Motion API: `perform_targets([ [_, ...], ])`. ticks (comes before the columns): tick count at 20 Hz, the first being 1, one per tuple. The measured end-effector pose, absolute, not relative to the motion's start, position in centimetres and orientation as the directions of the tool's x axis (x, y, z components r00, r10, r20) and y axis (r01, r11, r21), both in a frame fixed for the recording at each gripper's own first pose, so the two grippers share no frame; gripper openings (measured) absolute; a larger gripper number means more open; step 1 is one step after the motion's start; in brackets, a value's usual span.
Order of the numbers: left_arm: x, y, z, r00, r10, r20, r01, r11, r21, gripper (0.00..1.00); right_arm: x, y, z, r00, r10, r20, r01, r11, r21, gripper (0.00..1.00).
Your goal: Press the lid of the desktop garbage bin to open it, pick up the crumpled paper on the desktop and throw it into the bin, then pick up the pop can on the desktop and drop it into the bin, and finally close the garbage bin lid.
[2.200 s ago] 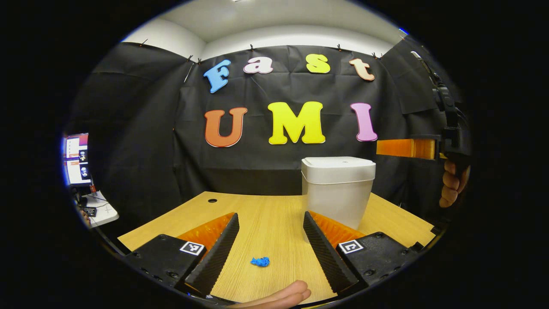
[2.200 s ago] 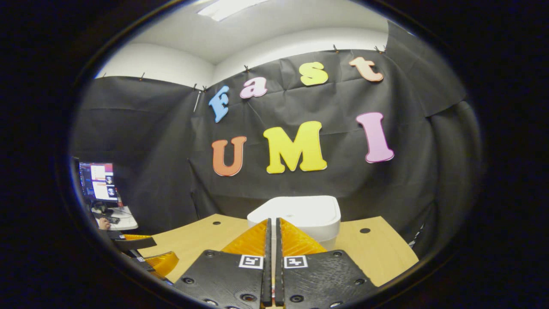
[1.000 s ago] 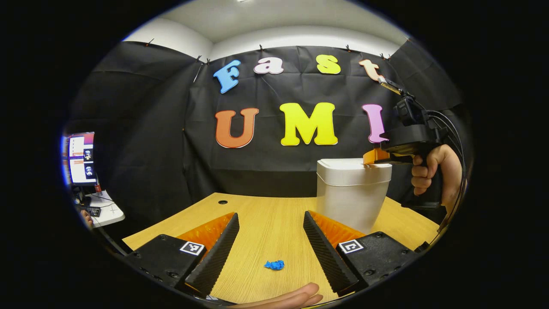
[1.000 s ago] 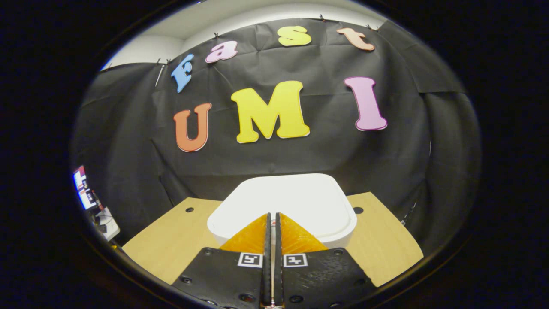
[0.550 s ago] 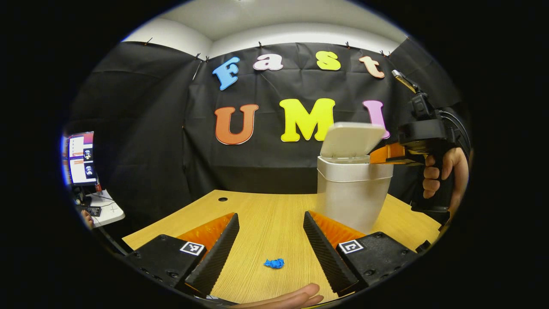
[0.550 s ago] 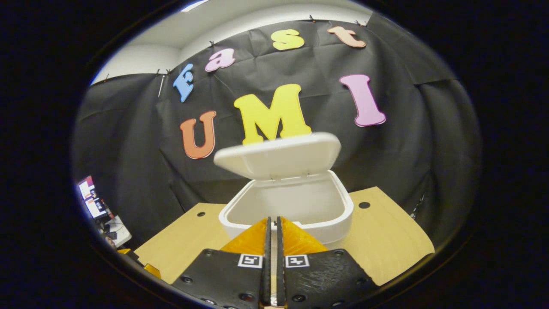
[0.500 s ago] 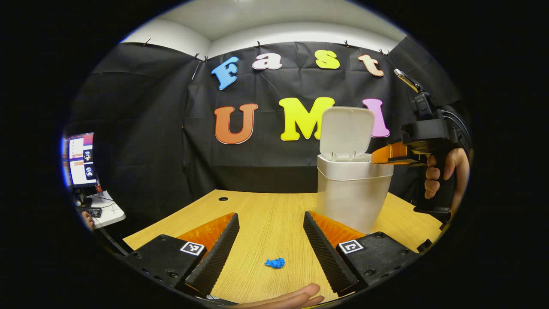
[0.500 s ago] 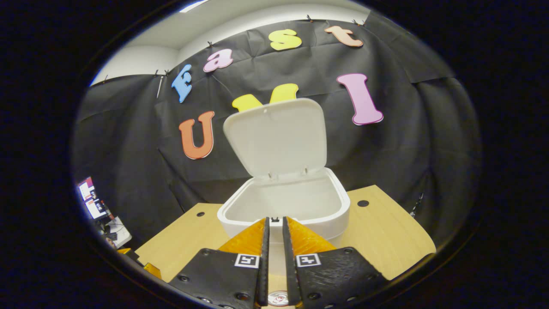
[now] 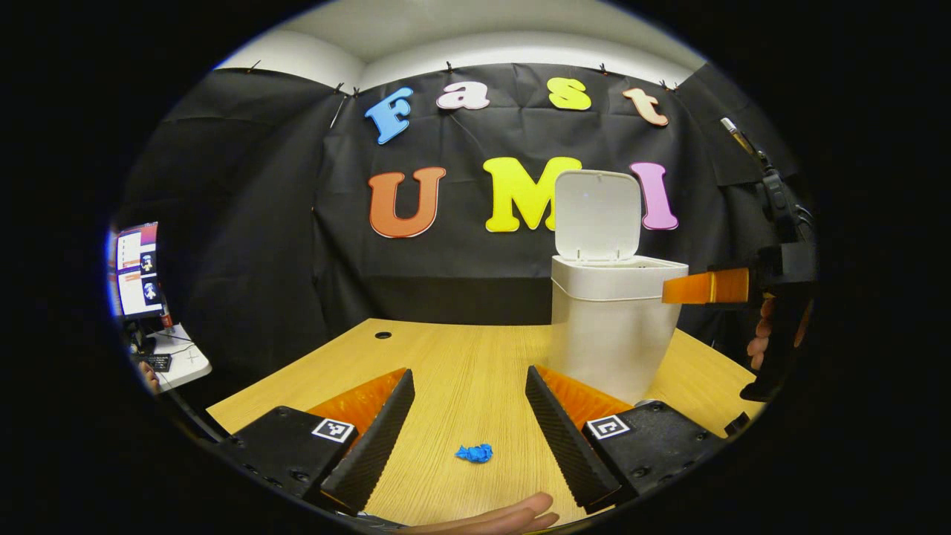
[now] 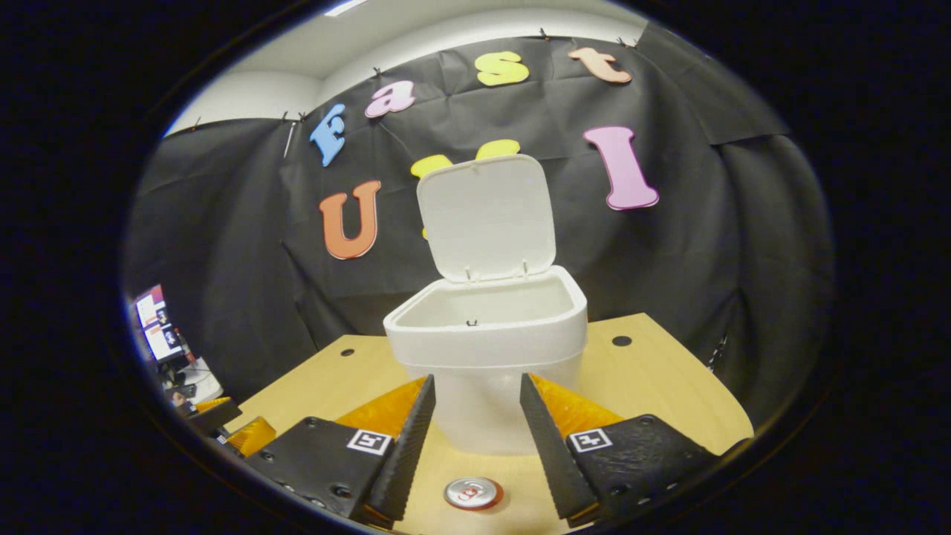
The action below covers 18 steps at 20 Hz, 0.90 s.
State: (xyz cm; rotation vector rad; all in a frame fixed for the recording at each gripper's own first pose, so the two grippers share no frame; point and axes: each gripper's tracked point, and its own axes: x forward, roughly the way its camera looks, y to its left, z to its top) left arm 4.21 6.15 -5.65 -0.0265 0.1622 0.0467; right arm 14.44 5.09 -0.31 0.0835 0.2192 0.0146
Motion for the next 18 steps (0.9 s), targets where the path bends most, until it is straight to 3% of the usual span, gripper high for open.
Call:
perform_targets([
  [3,4.9,5.9,-6.5,0.982,0.039,-0.186,-0.047,0.998,-0.040,0.98,12.8,4.4,-1.2,0.977,0.004,-0.214,0.007,0.999,0.051,0.78],
  [6,5.7,4.8,-8.3,0.970,0.006,-0.242,-0.021,0.998,-0.060,0.98,11.1,3.6,-1.5,0.982,-0.019,-0.185,0.023,1.000,0.021,0.93],
  [7,5.8,4.5,-9.0,0.964,-0.001,-0.266,-0.014,0.999,-0.053,0.98,10.6,3.4,-1.4,0.985,-0.021,-0.170,0.025,1.000,0.017,0.88],
  [9,6.2,4.4,-10.8,0.947,0.009,-0.322,-0.023,0.999,-0.041,0.98,9.6,3.1,-1.3,0.990,-0.022,-0.139,0.021,1.000,-0.002,0.96],
  [12,6.5,3.3,-13.8,0.907,-0.021,-0.420,-0.017,0.996,-0.087,0.98,8.3,3.1,-1.7,0.994,-0.013,-0.107,0.010,1.000,-0.030,0.96],
  [14,6.1,2.8,-15.3,0.882,-0.042,-0.470,0.005,0.997,-0.078,0.98,8.0,4.2,-2.5,0.992,0.049,-0.120,-0.053,0.998,-0.027,0.96],
  [18,5.6,3.6,-18.4,0.844,-0.023,-0.535,-0.013,0.998,-0.063,0.98,6.8,3.7,-4.7,0.990,0.065,-0.125,-0.071,0.997,-0.041,0.96],
])
